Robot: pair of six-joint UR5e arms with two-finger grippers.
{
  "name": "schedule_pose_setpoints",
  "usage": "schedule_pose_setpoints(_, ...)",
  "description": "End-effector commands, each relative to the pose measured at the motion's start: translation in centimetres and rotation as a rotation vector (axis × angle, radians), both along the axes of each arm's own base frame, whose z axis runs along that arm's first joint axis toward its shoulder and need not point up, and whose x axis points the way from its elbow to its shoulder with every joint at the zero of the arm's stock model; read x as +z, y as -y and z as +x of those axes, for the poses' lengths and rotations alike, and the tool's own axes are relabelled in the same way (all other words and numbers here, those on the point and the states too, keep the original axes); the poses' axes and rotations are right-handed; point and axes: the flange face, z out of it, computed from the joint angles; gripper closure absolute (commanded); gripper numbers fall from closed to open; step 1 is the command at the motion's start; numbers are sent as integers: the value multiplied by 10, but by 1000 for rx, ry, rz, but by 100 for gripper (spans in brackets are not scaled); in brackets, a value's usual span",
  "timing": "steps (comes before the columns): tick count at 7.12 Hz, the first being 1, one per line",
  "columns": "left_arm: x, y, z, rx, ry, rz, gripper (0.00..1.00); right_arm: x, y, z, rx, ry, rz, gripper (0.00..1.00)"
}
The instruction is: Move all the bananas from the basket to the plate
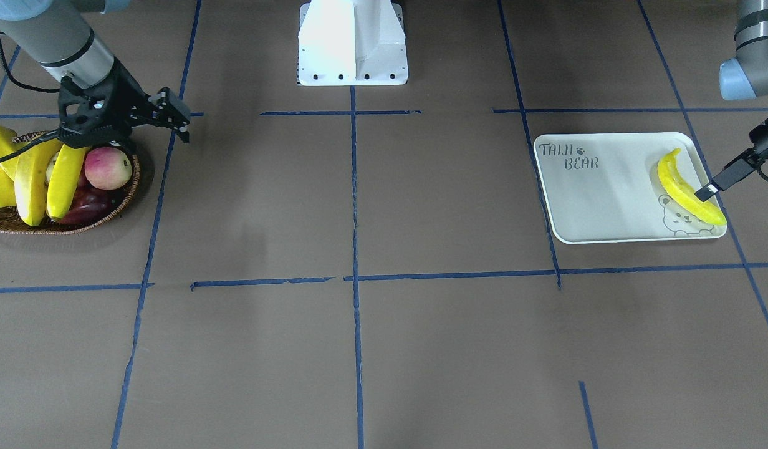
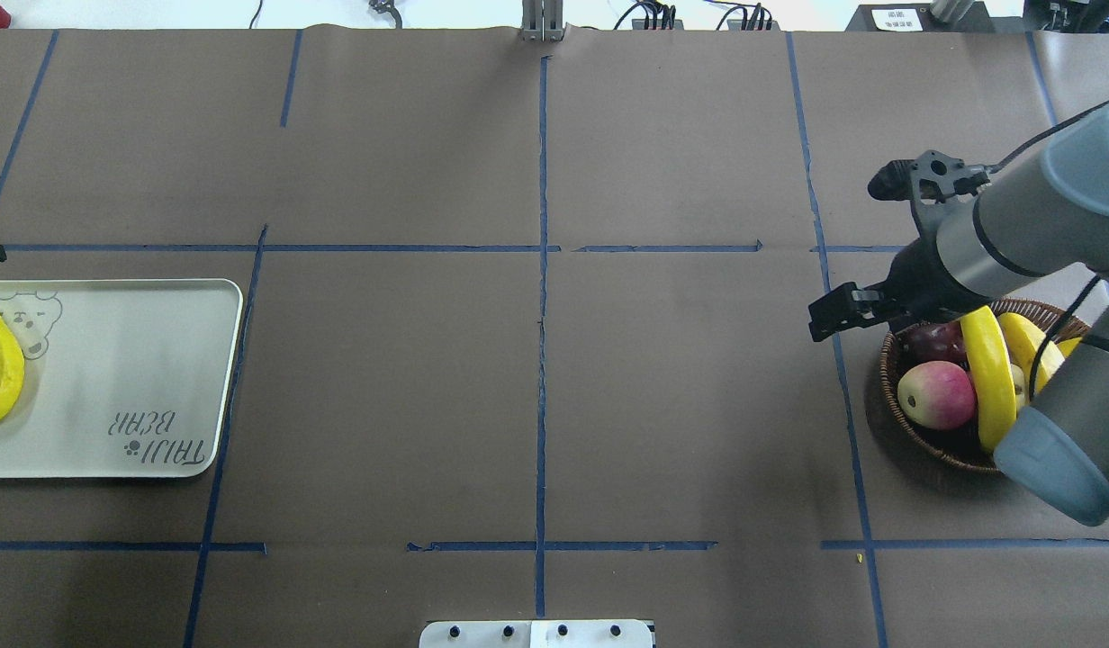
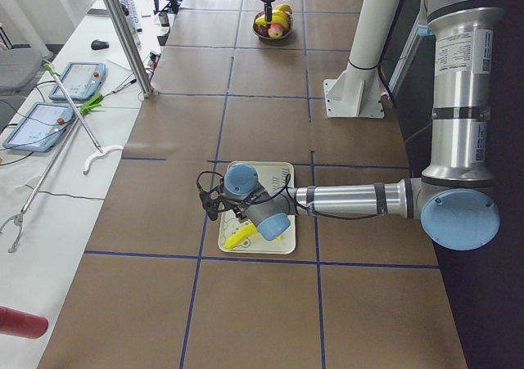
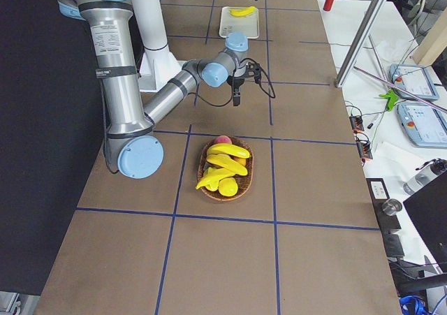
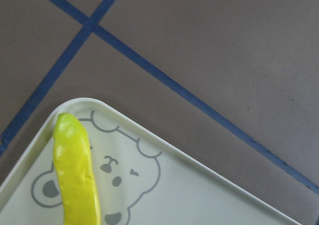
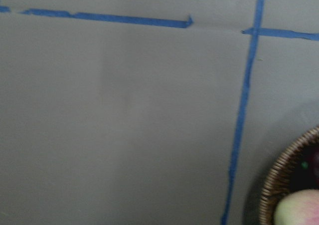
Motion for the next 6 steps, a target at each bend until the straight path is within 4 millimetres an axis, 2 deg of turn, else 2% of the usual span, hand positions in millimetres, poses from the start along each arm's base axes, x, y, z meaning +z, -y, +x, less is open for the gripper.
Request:
schedule_pose_setpoints(1,-11,0,0,3,-11,23,0,70,-18,33,5,-164,37,0)
schedule_pose_setpoints(3,-10,-1,1,4,-13,26,0,103,-24,41,17,-241,15,1)
schedule_pose_setpoints(4,-10,-1,0,3,-12,26,0,113,-23,42,23,-273,19,10)
schedule_pose_setpoints(5,-11,-1,1,4,-13,27,0,116,-24,40,19,-277,18,23)
schedule_pose_setpoints(6,-11,-1,1,4,-13,27,0,119,-26,34,7,-282,15,29)
